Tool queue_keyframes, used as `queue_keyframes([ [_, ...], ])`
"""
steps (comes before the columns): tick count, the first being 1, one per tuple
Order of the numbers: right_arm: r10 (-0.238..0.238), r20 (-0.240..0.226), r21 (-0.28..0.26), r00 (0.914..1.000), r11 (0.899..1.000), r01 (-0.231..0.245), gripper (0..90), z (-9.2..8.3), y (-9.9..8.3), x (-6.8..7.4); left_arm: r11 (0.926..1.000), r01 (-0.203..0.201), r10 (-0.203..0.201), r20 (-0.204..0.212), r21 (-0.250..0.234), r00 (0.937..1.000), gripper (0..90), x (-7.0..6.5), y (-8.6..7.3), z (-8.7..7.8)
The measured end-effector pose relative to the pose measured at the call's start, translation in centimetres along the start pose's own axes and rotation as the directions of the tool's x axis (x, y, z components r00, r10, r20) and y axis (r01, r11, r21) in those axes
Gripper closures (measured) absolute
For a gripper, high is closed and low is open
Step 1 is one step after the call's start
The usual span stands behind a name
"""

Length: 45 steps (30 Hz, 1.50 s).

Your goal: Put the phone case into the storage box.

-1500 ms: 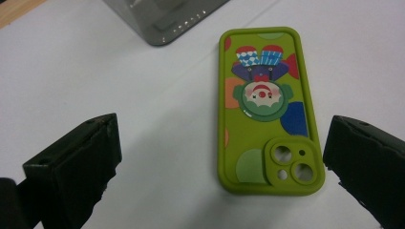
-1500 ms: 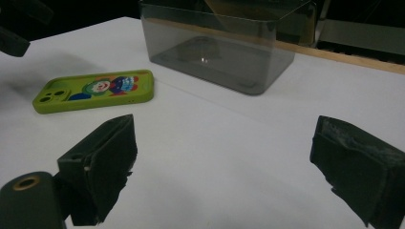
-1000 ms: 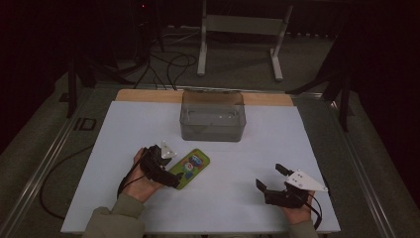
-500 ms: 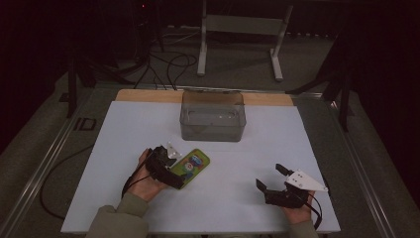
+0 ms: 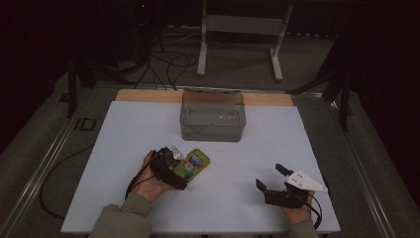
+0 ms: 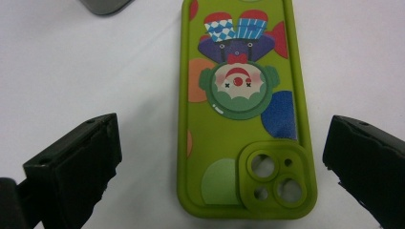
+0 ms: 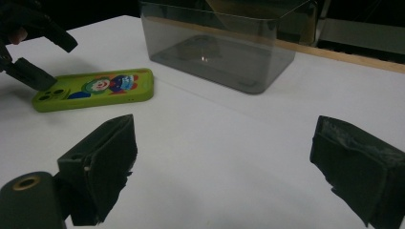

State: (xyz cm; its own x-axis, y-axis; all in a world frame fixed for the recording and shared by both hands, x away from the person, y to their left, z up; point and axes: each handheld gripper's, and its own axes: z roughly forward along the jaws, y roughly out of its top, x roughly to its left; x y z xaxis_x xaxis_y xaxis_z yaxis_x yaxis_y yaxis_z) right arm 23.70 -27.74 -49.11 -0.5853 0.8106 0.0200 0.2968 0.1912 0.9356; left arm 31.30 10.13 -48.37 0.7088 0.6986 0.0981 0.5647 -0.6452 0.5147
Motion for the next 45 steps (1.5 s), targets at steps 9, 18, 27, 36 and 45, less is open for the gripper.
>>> queue_keyframes([
  [9, 0.001, 0.000, 0.002, 1.0000, 1.000, -0.001, 8.5, 0.0, 0.0, 0.0, 0.9995, 0.001, -0.001, 0.017, 0.031, 0.9999, 0.1, -0.3, 0.3, 1.0],
  [18, 0.001, 0.005, 0.004, 1.0000, 1.000, -0.001, 8.5, 0.0, 0.0, -0.1, 0.9974, 0.007, -0.010, 0.043, 0.071, 0.9990, 0.6, -0.4, 0.4, 2.2],
  [27, 0.001, 0.007, 0.007, 1.0000, 1.000, -0.001, 8.5, 0.0, 0.0, -0.1, 0.9905, 0.016, -0.026, 0.076, 0.137, 0.9968, 3.1, -0.3, 0.0, 2.6],
  [36, 0.001, 0.009, 0.008, 1.0000, 1.000, -0.001, 8.5, 0.1, 0.0, 0.0, 0.9834, 0.034, -0.051, 0.094, 0.178, 0.9943, 8.2, -0.2, 0.3, 2.6],
  [45, 0.001, 0.011, 0.011, 0.9999, 1.000, -0.002, 8.5, 0.1, 0.0, 0.0, 0.9817, 0.032, -0.051, 0.095, 0.188, 0.9942, 16.0, -0.3, 0.5, 2.4],
])
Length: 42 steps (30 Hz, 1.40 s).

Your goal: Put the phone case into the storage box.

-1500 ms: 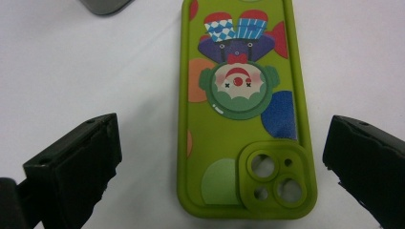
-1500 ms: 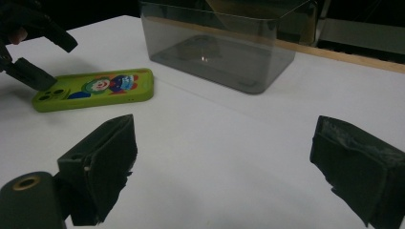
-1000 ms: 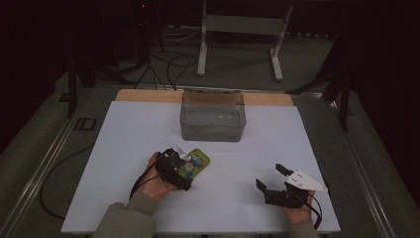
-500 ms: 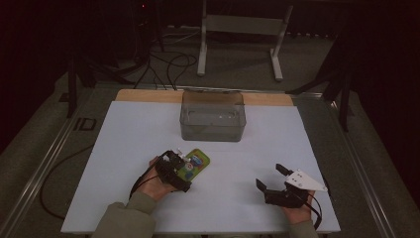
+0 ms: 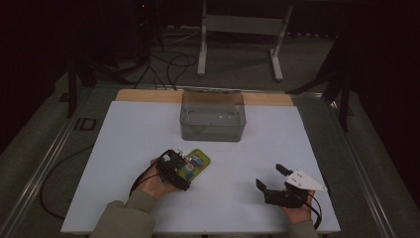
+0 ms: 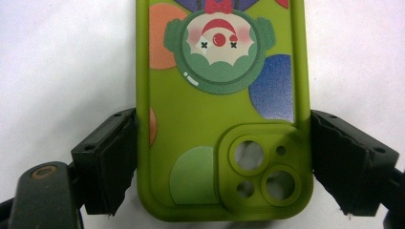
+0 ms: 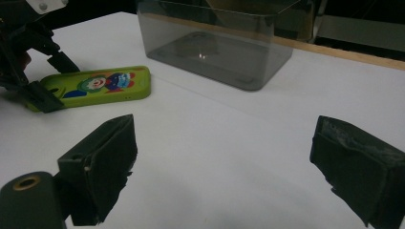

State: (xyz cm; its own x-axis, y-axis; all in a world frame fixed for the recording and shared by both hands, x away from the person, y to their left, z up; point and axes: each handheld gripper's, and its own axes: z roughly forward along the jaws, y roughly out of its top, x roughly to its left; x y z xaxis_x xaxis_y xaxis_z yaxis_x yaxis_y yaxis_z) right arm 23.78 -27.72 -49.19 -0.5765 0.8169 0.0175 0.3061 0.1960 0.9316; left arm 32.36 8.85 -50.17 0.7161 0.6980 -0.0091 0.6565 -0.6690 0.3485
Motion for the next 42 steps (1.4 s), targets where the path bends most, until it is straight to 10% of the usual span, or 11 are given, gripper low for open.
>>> queue_keyframes([
  [20, 0.001, -0.001, 0.009, 1.0000, 1.000, -0.001, 8.5, 0.1, 0.0, 0.0, 0.9939, 0.039, -0.043, -0.045, -0.103, 0.9980, 16.5, 0.4, -0.7, -0.8],
  [42, 0.015, -0.006, 0.047, 0.9999, 0.999, -0.015, 8.5, 0.8, -0.2, 0.3, 0.9416, 0.084, -0.114, -0.075, -0.326, 0.9906, 16.4, 0.9, -1.7, -2.5],
])
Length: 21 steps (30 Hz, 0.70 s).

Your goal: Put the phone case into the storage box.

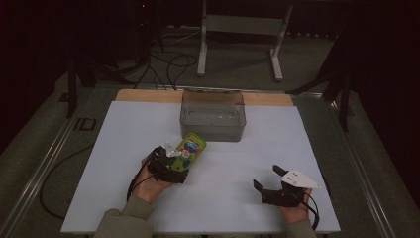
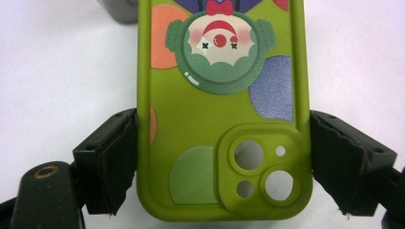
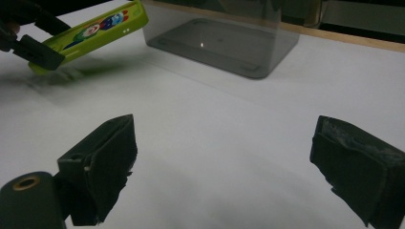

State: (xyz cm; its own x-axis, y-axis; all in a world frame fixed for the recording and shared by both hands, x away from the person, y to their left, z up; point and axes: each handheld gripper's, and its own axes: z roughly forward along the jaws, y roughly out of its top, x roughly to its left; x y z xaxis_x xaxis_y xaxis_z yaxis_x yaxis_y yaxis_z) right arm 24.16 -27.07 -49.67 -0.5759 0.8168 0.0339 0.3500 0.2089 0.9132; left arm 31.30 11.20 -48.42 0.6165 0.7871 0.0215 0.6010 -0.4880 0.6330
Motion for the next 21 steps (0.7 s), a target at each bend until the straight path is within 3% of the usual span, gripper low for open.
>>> queue_keyframes([
  [10, 0.075, -0.071, 0.038, 0.9946, 0.997, -0.072, 8.5, 0.4, 0.7, 0.0, 0.9968, 0.018, -0.021, -0.042, -0.078, 0.9989, 16.4, -0.1, 0.0, -1.4],
  [21, 0.104, -0.109, 0.056, 0.9886, 0.994, -0.098, 8.5, 1.7, 2.5, 1.1, 0.9929, 0.020, -0.024, -0.035, -0.117, 0.9991, 16.4, -0.6, 0.0, -2.0],
])
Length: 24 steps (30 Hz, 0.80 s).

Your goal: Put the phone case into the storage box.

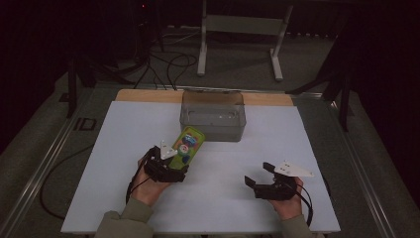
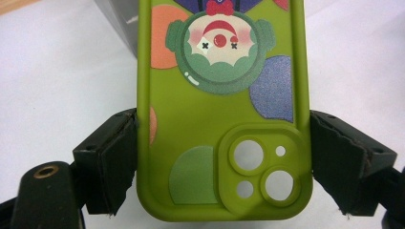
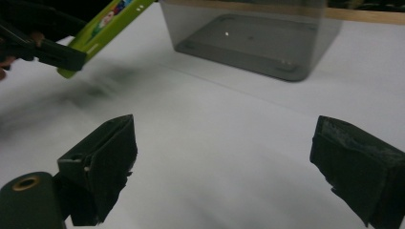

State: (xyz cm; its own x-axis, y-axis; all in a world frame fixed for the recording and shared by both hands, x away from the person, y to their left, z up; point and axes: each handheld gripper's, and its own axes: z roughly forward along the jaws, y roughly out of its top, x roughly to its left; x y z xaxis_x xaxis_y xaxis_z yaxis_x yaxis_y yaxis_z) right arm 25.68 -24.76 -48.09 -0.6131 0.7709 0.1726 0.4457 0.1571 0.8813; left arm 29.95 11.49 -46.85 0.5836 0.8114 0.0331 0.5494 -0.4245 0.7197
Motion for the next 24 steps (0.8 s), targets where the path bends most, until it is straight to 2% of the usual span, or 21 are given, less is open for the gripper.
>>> queue_keyframes([
  [10, 0.002, -0.025, -0.004, 0.9997, 1.000, -0.002, 8.5, 1.0, 1.1, 0.9, 0.9995, 0.010, -0.010, -0.015, -0.030, 0.9998, 16.4, -0.1, 0.0, -0.5],
  [24, -0.021, -0.048, -0.013, 0.9986, 1.000, 0.021, 8.5, 1.8, 2.4, 2.1, 0.9985, 0.009, -0.011, -0.024, -0.055, 0.9996, 16.4, -0.2, 0.0, -1.0],
])
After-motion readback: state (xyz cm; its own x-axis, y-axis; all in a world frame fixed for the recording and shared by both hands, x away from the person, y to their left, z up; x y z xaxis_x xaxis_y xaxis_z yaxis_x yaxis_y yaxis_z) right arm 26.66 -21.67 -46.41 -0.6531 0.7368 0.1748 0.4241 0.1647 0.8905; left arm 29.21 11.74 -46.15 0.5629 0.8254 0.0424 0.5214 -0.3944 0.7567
